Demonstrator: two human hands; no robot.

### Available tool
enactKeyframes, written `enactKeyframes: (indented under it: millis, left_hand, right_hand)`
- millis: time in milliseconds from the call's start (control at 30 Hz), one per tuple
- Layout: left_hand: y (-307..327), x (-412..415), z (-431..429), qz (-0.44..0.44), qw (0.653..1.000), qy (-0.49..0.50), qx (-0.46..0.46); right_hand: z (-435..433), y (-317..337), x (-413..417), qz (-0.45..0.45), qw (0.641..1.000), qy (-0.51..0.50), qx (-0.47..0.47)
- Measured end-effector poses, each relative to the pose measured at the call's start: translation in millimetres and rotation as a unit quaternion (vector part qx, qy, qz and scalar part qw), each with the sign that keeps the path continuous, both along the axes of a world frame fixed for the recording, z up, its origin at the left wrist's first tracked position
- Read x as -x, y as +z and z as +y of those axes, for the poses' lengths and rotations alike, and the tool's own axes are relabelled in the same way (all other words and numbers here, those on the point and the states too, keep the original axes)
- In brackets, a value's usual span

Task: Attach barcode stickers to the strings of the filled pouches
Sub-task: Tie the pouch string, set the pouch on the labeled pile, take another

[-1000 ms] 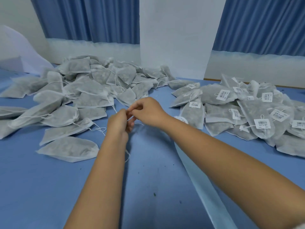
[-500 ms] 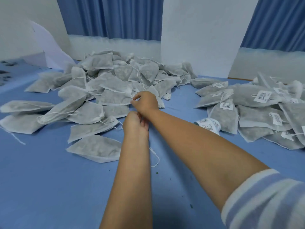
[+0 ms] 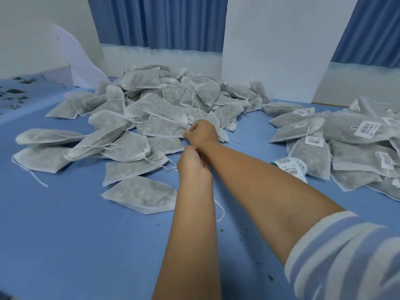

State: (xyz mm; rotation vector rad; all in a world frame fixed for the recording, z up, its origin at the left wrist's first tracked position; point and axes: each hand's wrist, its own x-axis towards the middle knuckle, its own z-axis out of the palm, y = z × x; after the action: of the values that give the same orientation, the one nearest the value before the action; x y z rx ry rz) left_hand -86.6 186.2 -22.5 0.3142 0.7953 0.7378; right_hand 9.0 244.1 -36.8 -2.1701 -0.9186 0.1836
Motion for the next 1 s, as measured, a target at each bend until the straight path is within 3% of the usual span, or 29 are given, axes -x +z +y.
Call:
enactKeyframes:
  millis: [200,400,533,633,700,800,867,1000]
  left_hand:
    - [3,3,2,0.030,1.000,0.002,-0.003]
    - [2,1,2,0.005,1.000,0.012,-0.018]
    - [6,2,3,0.098,0.983,0.026,-0.150]
    - [13,3,-3,0.132,0.934,0.111,-0.314]
    - [18,6,-10,0.134,0.880,0.152,-0.429]
    - [19,7,-20,0.173,0.756,0.114,-0.621]
    - [19,5,-26,0.170,0.702,0.048,-0.689]
    - [19,2,-44,0.117,0.710,-0.080,-0.690]
  right_hand:
    - [6,1,2,-0.018,1.000,0.001,0.023]
    - [-6,12,0,0.000,0.997,0.037,-0.065]
    - [-29,42,-3,0.087,0.981,0.079,-0.157]
    - [-59,72,-6,0.096,0.976,0.122,-0.154]
    - [-83,88,-7,0.098,0.976,0.145,-0.125]
    - [-122,103,-7,0.055,0.982,0.179,-0.039]
    - [-149,109,-6,0.017,0.979,0.203,0.004]
    - [-198,114,-6,-0.042,0.976,0.215,-0.005]
